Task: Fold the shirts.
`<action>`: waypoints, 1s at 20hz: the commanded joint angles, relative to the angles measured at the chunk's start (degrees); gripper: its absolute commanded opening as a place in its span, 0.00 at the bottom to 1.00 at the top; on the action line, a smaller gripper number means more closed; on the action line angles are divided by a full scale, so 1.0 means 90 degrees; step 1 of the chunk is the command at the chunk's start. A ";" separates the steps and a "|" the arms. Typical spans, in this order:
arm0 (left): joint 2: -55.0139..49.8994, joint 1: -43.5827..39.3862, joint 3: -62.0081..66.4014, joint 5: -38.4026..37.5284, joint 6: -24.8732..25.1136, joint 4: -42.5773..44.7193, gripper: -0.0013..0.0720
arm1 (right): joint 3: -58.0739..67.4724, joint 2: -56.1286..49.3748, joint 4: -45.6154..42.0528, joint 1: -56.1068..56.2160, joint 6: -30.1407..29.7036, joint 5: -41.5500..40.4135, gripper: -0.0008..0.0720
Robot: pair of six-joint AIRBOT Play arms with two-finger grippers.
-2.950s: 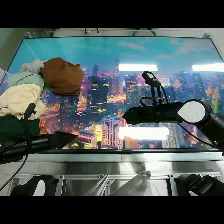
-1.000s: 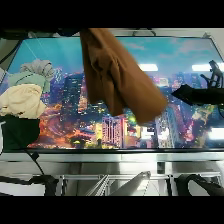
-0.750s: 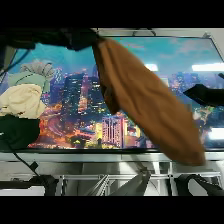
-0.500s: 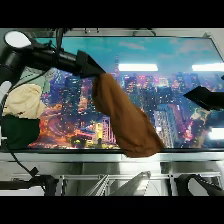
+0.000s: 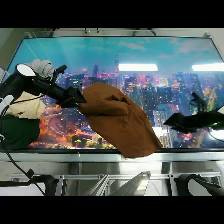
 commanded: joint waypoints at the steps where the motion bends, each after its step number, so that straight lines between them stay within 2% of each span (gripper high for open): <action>1: -0.0010 0.0112 -0.0838 0.1073 0.0233 0.0211 0.98 | -0.0583 -0.0381 0.0114 0.0855 -0.0204 -0.0512 0.80; 3: -0.0124 0.0015 -0.0962 0.1625 0.0262 0.0136 0.96 | -0.0578 -0.0695 0.0325 0.1341 -0.0313 -0.0816 0.80; 5: -0.0457 -0.0121 -0.0821 0.1770 0.0294 -0.0153 0.96 | -0.0573 -0.0952 0.0758 0.1639 -0.0624 -0.1001 0.79; 6: -0.0658 -0.0216 -0.0673 0.1780 0.0294 -0.0316 0.95 | -0.0563 -0.1020 0.0935 0.1676 -0.0794 -0.0976 0.73; 7: -0.0867 -0.0313 -0.0474 0.1770 0.0291 -0.0427 0.90 | -0.0525 -0.1037 0.1061 0.1673 -0.0971 -0.0882 0.34; 8: -0.1090 -0.0427 -0.0219 0.1705 0.0291 -0.0466 0.53 | -0.0449 -0.1001 0.1103 0.1647 -0.1158 -0.0714 0.06; 9: -0.1275 -0.0527 0.0041 0.1528 0.0294 -0.0532 0.02 | -0.0325 -0.0945 0.1107 0.1632 -0.1248 -0.0452 0.04; 12: -0.1494 -0.0605 0.1132 0.0209 0.0306 -0.0563 0.02 | 0.0498 -0.0561 0.1158 0.1394 -0.1360 0.0675 0.04; 14: -0.1158 -0.0500 0.1831 -0.0704 0.0272 -0.0573 0.02 | 0.1401 -0.0109 0.1666 0.1030 -0.1358 0.1328 0.04; 18: 0.0398 -0.0308 0.2616 -0.1668 0.0272 -0.0690 0.02 | 0.3007 0.0964 0.3155 0.0080 -0.1360 0.1479 0.04; 20: 0.1280 -0.0170 0.2710 -0.1824 0.0323 -0.1231 0.02 | 0.3351 0.1535 0.3636 -0.0342 -0.1360 0.1481 0.05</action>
